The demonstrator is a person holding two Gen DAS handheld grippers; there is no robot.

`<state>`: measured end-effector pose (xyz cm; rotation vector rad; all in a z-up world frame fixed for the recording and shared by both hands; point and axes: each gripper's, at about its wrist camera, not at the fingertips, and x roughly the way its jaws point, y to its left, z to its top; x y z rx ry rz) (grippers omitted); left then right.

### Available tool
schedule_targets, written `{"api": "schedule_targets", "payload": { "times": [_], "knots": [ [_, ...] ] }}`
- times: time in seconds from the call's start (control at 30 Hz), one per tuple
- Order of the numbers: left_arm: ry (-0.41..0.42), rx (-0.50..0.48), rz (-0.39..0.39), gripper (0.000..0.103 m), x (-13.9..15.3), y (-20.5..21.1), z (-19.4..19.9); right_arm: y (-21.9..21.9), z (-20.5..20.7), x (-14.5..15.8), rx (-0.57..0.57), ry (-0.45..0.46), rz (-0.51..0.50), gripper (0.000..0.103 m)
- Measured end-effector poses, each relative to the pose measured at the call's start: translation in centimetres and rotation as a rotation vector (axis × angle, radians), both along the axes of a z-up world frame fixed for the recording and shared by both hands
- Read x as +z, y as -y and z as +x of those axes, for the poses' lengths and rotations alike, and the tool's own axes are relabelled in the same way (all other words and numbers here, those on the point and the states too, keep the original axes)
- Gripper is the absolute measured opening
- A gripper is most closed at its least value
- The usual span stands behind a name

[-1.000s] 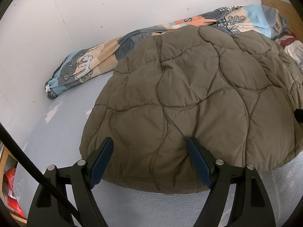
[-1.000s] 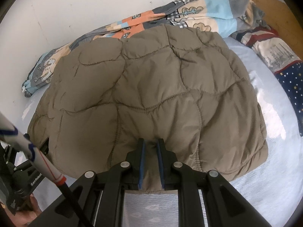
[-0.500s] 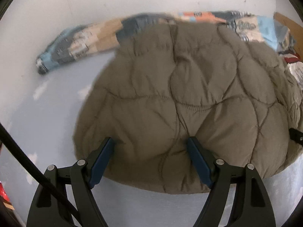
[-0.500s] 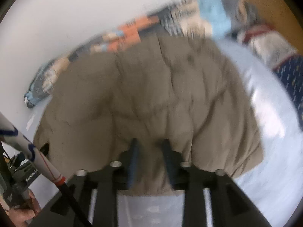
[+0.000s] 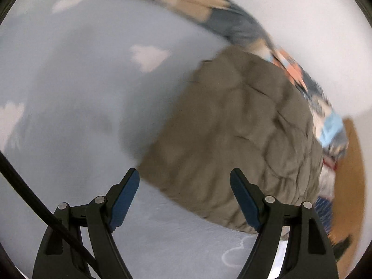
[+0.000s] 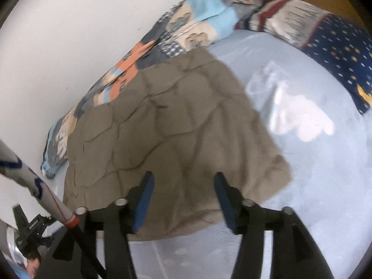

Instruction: Fold large clothes

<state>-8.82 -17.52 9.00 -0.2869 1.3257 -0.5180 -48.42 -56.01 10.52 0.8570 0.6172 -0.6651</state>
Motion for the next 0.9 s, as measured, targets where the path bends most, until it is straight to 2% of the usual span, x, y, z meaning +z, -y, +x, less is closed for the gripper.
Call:
{"api": "schedule_targets", "payload": {
  "times": [0.1,0.23,0.37,0.47,0.57,0.8,0.9],
  "knots": [
    [-0.048,0.039,-0.024,0.079,-0.9,-1.8,0.9,0.9,-2.7,0.0,-0.046,0.017,0.025,0.067],
    [-0.104,0.038,-0.048,0.079,-2.2,-1.5,1.0,2.7,-6.1,-1.4,-0.117,0.035,0.100,0.071],
    [-0.143,0.052,-0.098,0.079,-3.5,-0.2,0.0,4.0,-9.3,-4.3,-0.204,0.138,0.281,0.071],
    [-0.146,0.068,-0.146,0.079,-4.0,0.9,-0.2,4.3,-10.2,-6.0,-0.238,0.215,0.381,0.071],
    [-0.128,0.093,-0.167,0.079,-4.4,2.0,-0.3,4.7,-10.4,-6.9,-0.270,0.269,0.429,0.071],
    [-0.082,0.151,-0.199,0.081,-5.0,3.1,-0.3,5.0,-9.2,-8.8,-0.330,0.371,0.489,0.071],
    [-0.079,0.157,-0.218,0.081,-5.5,2.6,-0.4,5.5,-8.2,-9.7,-0.351,0.386,0.469,0.072]
  ]
}}
